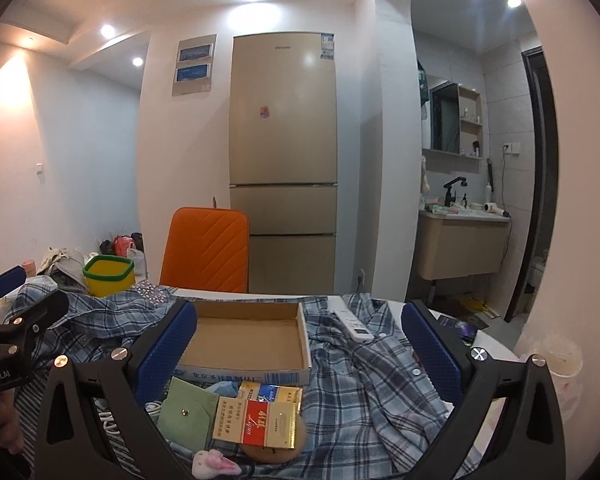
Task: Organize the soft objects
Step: 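Lower the left tool onto the white cable while the right tool grasps the Liqun pack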
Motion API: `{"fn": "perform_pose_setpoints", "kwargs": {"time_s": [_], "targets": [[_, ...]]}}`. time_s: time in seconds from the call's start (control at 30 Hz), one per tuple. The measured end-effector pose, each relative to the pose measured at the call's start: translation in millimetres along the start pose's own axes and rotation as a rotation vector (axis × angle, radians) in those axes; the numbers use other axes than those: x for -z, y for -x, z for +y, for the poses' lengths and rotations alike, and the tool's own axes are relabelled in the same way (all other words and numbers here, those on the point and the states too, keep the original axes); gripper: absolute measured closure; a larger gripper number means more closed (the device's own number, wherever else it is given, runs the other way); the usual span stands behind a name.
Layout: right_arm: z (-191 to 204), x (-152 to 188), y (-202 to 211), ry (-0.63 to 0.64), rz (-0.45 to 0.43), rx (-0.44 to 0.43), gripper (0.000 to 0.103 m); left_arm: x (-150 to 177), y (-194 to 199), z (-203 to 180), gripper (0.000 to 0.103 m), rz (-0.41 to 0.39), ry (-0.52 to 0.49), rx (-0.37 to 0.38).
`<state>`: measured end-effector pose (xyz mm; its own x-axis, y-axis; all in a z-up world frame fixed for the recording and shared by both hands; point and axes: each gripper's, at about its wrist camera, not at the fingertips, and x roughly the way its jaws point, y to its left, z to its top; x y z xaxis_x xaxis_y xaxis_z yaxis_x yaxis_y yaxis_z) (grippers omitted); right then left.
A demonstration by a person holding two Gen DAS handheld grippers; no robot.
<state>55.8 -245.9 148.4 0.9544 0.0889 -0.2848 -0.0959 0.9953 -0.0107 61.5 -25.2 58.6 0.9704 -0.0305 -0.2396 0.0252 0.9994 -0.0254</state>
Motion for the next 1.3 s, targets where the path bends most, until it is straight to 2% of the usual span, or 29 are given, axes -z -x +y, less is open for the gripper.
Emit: {"fn": "perform_pose_setpoints", "kwargs": {"time_s": [0.17, 0.27, 0.33, 0.43, 0.53, 0.7, 0.87, 1.03, 1.17, 1.3], "targets": [[6, 18, -35, -0.044, 0.080, -0.026, 0.000, 23, -21, -1, 0.000, 0.031, -0.016, 0.049], [8, 31, -55, -0.060, 0.130, -0.015, 0.000, 40, -32, -4, 0.000, 0.046, -0.058, 0.001], [13, 40, -68, -0.070, 0.177, -0.026, 0.000, 51, -40, -3, 0.000, 0.084, -0.065, -0.012], [24, 54, -85, -0.026, 0.246, -0.020, 0.000, 52, -50, 4, 0.000, 0.151, -0.039, -0.007], [36, 69, -100, 0.026, 0.318, -0.023, 0.000, 52, -49, 12, 0.000, 0.165, -0.024, 0.001], [37, 84, -117, 0.032, 0.406, -0.021, 0.000, 57, -56, 20, 0.000, 0.212, -0.018, -0.003], [43, 101, -136, 0.048, 0.532, -0.058, 0.000, 58, -59, 26, 0.000, 0.227, 0.001, -0.008], [48, 109, -143, 0.071, 0.575, -0.042, 0.001, 60, -65, 28, 0.000, 0.249, -0.003, -0.017], [44, 115, -149, 0.051, 0.616, -0.045, 0.010, 62, -70, 30, 0.000, 0.277, 0.001, -0.021], [45, 113, -142, 0.055, 0.587, -0.035, 0.011, 64, -73, 31, 0.000, 0.297, 0.005, -0.014]]}}
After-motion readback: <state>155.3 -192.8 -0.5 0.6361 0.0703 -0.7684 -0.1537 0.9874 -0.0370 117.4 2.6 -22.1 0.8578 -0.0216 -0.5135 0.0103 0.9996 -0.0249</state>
